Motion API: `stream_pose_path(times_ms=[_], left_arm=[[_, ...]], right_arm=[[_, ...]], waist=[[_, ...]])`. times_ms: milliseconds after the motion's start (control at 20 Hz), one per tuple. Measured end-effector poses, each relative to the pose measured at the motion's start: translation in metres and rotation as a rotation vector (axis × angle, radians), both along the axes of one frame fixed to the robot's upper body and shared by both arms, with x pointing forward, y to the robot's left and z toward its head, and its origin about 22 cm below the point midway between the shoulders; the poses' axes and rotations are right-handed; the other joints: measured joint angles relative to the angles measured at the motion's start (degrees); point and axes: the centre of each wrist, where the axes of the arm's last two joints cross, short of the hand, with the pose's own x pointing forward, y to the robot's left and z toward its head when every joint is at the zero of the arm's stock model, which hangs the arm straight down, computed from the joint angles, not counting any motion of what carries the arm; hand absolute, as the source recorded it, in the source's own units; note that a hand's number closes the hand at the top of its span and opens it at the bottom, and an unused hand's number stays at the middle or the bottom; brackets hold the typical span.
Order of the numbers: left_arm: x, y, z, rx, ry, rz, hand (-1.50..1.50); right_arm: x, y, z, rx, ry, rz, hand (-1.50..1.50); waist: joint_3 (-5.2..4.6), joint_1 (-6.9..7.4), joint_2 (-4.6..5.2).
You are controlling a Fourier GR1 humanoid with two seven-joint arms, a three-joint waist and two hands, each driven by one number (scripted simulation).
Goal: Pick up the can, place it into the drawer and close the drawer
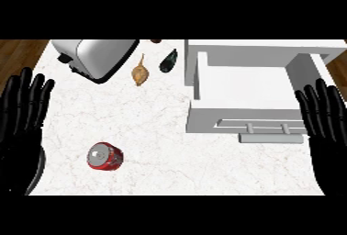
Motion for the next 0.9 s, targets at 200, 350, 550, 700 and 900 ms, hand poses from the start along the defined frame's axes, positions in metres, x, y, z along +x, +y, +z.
stream_pose_path(times_ms=[200, 350, 550, 700, 900], left_arm=[[-0.006, -0.004, -0.003, -0.022, 0.01, -0.237, -1.5], [-0.013, -0.013, -0.01, 0.001, 0.077, -0.472, -1.5], [-0.028, 0.003, -0.024, 0.084, 0.273, -0.589, -1.5], [-0.038, 0.025, -0.021, 0.109, 0.338, -0.629, -1.5], [-0.046, 0.039, -0.008, 0.125, 0.375, -0.657, -1.5]], right_arm=[[0.003, -0.004, 0.002, -0.019, -0.02, -0.023, -1.5], [0.005, -0.009, -0.002, -0.018, 0.007, -0.065, -1.5], [0.002, -0.016, -0.01, -0.01, 0.156, -0.143, -1.5], [-0.004, -0.016, -0.01, -0.005, 0.207, -0.168, -1.5], [-0.012, -0.014, -0.009, -0.013, 0.239, -0.179, -1.5]], waist=[[0.66, -0.09, -0.88], [0.82, -0.35, -1.1], [0.99, -0.04, -1.25], [1.06, 0.04, -1.36], [1.12, -0.1, -1.4]])
